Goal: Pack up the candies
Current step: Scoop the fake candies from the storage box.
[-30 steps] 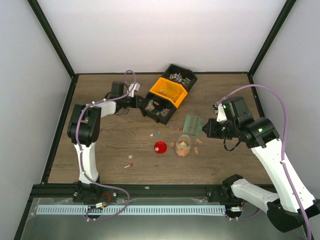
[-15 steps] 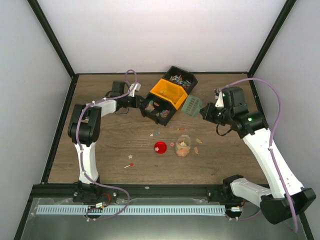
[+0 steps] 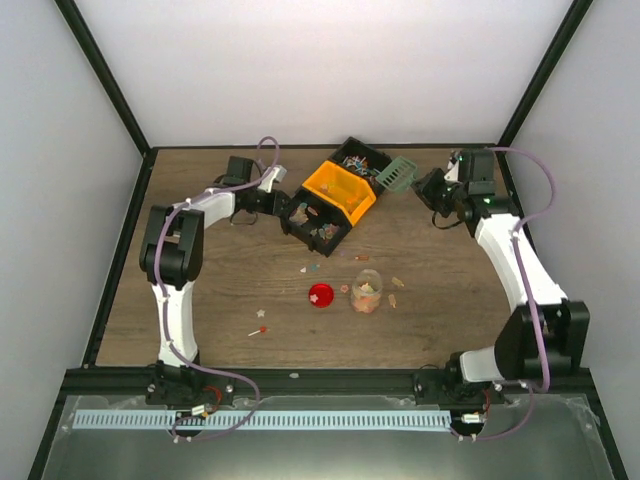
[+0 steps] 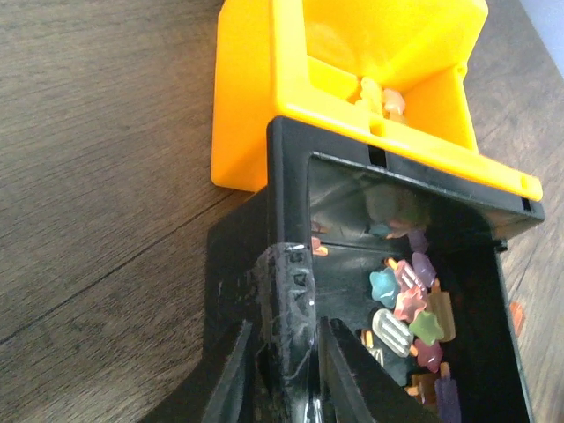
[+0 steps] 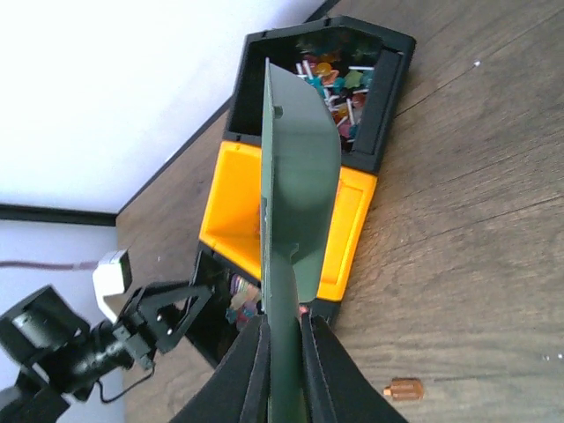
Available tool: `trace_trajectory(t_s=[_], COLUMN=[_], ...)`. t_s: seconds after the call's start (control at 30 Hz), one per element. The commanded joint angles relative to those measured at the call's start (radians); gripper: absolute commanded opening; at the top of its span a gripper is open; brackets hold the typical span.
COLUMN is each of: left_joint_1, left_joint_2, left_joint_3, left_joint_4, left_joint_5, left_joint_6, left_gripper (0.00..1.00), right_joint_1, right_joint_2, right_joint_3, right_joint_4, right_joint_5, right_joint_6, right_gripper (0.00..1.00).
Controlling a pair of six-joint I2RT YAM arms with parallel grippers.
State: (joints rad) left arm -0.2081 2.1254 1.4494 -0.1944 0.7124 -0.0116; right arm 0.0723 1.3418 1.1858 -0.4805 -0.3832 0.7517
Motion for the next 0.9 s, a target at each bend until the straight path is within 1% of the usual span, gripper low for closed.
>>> trace_trajectory(t_s=[0.0, 0.07, 0.3, 0.37, 0.47, 0.57, 0.63, 0.77, 0.87], left_joint_1=[-0.005, -0.004, -0.002, -0.001, -0.001, -0.001, -0.001, -0.01, -0.04], left_joint_2=[0.021, 0.017, -0.014, -0.026, -0.045, -0.053, -0.039, 0.012, 0.058], left_joint_3=[0.047, 0.051, 0.078, 0.09, 0.097, 0.104, 0.137, 0.237, 0.325], left_joint_4=[-0.102, -0.111, -0.118, -0.122, -0.104, -0.056, -0.055, -0.076, -0.116], left_joint_5=[0.014, 0.01, 0.017, 0.019, 0.042, 0.046, 0.034, -0.017, -0.095], left_joint_6=[0.072, 0.082, 0.08, 0.08, 0.074, 0.042, 0.032, 0.027, 0.065], left_gripper=[0.26, 0.35, 0.55, 0.59, 0.71, 0.81, 0.83, 0.83, 0.79], right_joint_1=[-0.022, -0.025, -0.048, -0.055, -0.061, -0.064, -0.065, -0.066, -0.066], right_joint_2=[0.117, 0.171, 0.318, 0.354, 0.402, 0.425, 0.445, 0.475, 0.501], right_joint_3=[0.051, 0.077, 0.149, 0.18, 0.229, 0.264, 0.285, 0.333, 0.37], right_joint_4=[0.141, 0.168, 0.199, 0.187, 0.16, 0.148, 0.127, 0.086, 0.04], right_joint_5=[-0.035, -0.061, -0.111, -0.125, -0.147, -0.146, -0.148, -0.134, -0.129], right_joint_6=[0.059, 0.057, 0.083, 0.085, 0.07, 0.05, 0.037, 0.02, 0.004], right_gripper=[0.01, 0.01, 0.01, 0.01, 0.01, 0.01, 0.01, 0.01, 0.01])
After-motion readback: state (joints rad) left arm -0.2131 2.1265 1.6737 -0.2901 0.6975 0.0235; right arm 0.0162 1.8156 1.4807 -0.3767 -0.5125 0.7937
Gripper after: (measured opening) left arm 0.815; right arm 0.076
